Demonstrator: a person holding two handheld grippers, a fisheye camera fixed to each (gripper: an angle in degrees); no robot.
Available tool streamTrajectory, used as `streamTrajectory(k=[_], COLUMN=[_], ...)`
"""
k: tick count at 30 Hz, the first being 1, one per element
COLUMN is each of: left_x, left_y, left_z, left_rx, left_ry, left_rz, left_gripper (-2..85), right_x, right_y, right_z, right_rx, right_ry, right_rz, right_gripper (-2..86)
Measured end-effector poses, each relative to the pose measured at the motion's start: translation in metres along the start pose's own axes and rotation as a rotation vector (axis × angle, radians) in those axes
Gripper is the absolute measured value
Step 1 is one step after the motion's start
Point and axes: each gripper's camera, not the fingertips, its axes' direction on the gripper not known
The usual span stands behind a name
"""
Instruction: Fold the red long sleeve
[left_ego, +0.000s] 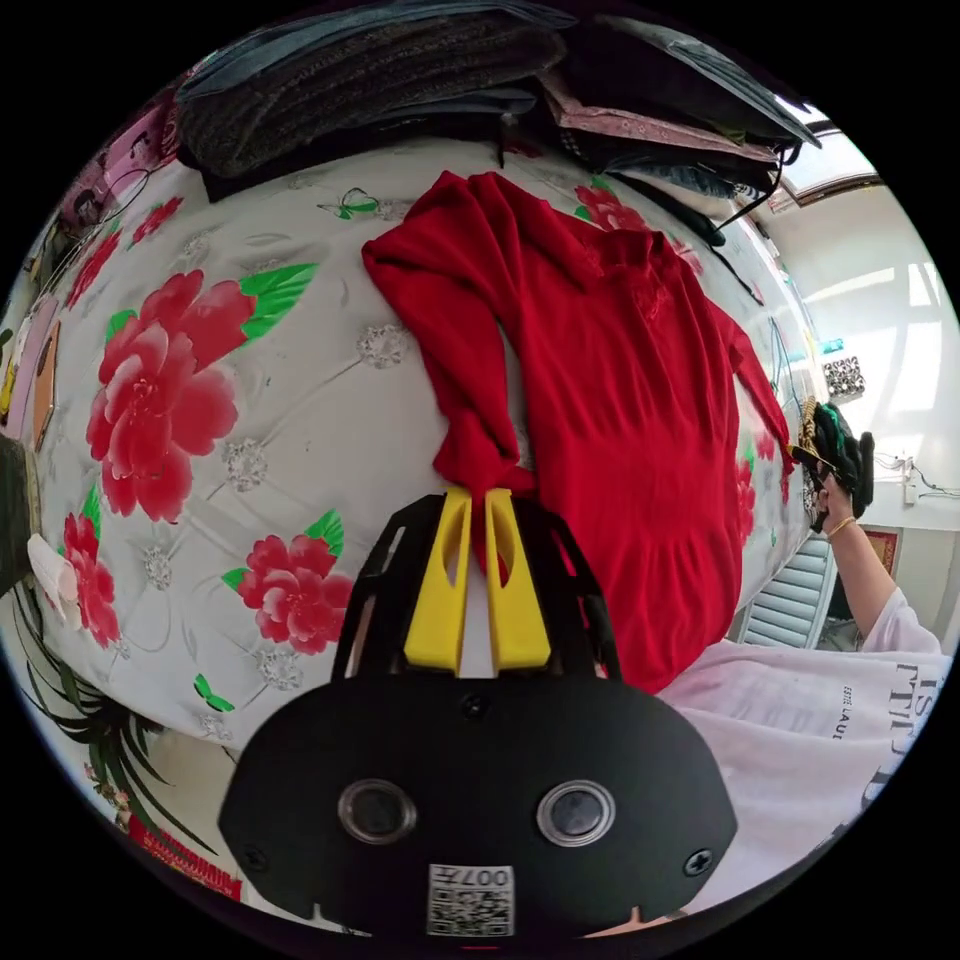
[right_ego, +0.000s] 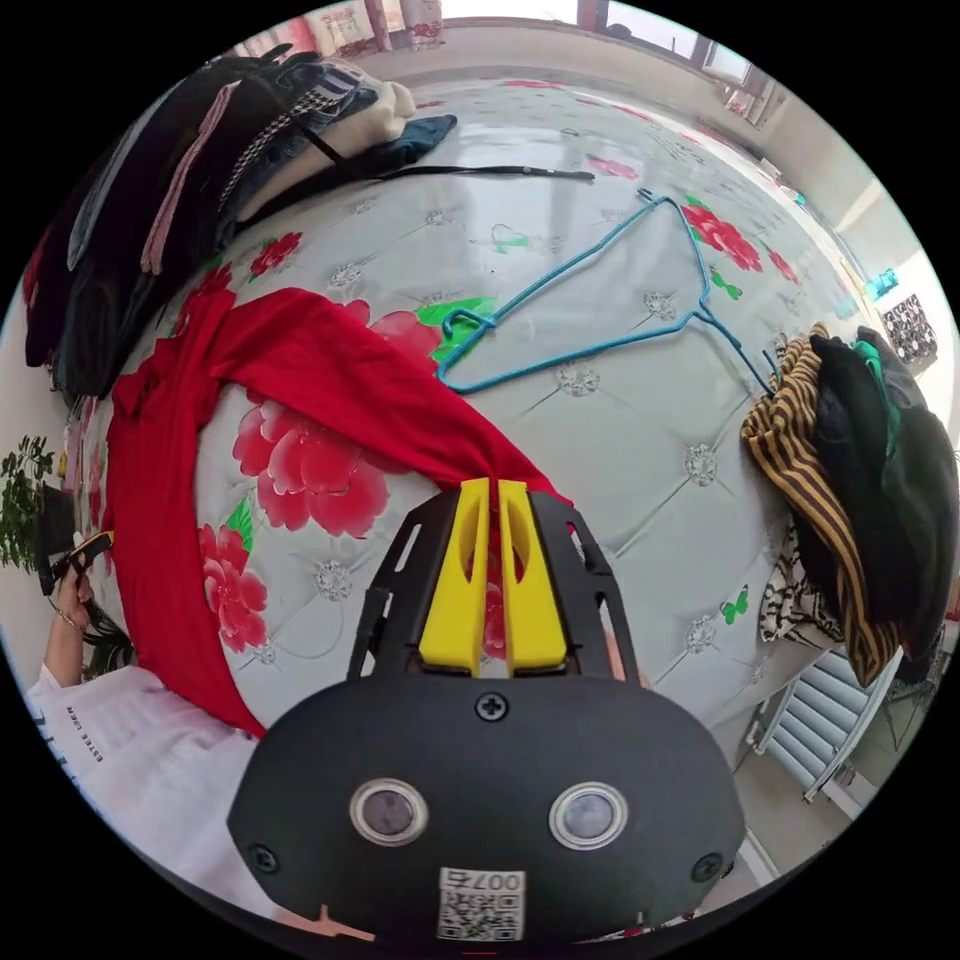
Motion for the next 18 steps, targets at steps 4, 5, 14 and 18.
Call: streamTrajectory(k=[4,5,14,18], left_x=[-0.035,-0.058,-0.166,-0.135], left_y=[0.004,0.006,0.021,0.006], left_z=[-0.047,-0.067,-0.176,-0.201], left_rx=[0.019,0.033,0.236,0.332], left_ry=[-0.248,-0.305,-0.421,-0.501], left_rz=[-0.055,-0.114,-0.391,-0.322], left_gripper=[-0.6,-0.6,4.1,5.3], right_x=[0.040,0.050,0.105,0.022], right_y=[0.010,0.014,0.062,0.025], right_z=[-0.023,-0.027,-0.092,-0.116], right_rx=[-0.019,-0.019,0.082,0.210], right_ry=[0.141,0.159,0.157,-0.033], right_rz=[0.094,0.117,0.389,0.134], right_gripper=[0.0,-0.1,0.6,2.0])
